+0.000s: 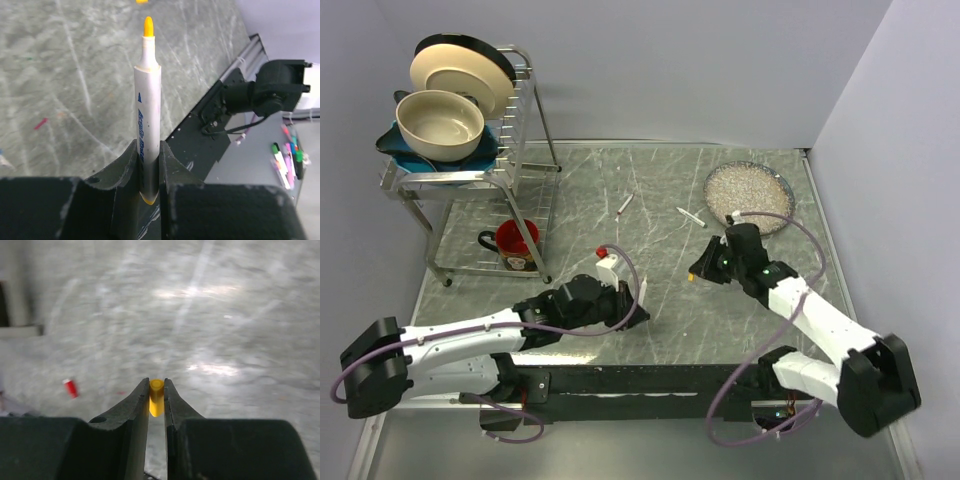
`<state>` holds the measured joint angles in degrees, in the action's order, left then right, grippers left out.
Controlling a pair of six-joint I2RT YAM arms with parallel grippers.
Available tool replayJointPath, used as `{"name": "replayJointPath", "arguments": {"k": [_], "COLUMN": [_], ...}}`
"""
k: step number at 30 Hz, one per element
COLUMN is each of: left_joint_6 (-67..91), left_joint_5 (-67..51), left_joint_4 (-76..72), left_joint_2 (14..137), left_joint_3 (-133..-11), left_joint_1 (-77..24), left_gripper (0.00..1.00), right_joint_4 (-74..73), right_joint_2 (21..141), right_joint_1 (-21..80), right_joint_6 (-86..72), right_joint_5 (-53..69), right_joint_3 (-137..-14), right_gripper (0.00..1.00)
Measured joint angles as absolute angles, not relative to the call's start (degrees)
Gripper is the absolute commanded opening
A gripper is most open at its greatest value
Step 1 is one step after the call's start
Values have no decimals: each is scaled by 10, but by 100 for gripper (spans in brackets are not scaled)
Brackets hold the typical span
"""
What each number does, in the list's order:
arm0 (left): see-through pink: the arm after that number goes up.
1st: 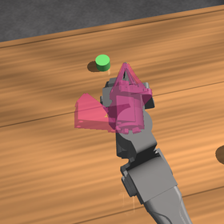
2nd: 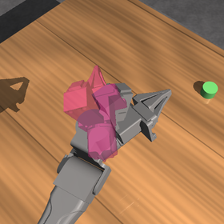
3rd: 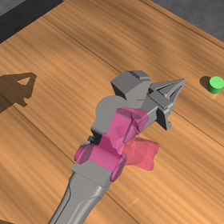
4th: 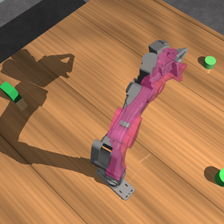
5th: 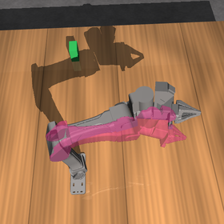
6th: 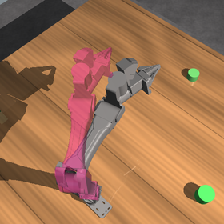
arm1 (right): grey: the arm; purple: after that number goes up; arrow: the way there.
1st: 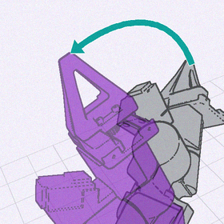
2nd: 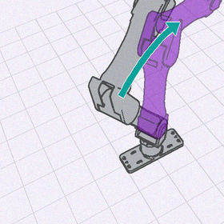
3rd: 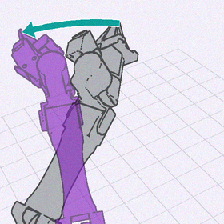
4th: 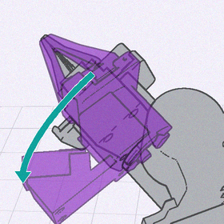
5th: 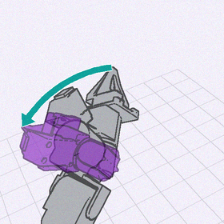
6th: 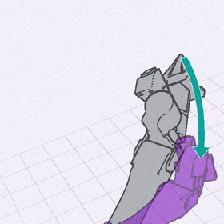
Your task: Insert the pens into the pen caps
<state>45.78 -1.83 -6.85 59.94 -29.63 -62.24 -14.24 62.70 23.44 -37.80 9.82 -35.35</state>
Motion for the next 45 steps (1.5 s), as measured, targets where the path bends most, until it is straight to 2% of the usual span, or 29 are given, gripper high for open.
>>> {"name": "replayJointPath", "arguments": {"k": [9,22,45], "left_joint_6": [462,463,462], "left_joint_5": [-57,-106,-124], "left_joint_4": [-165,-204,-220], "left_joint_2": [651,741,745], "left_joint_3": [-290,-342,-349], "left_joint_1": [-623,-623,-623], "left_gripper": [1,1,1], "right_joint_4": [-105,-59,-51], "right_joint_2": [527,449,429], "right_joint_1": [257,276,284], "right_joint_6": [-402,-451,-462], "right_joint_5": [165,190,189], "right_joint_3": [-354,-352,-335], "right_gripper": [0,0,0]}}
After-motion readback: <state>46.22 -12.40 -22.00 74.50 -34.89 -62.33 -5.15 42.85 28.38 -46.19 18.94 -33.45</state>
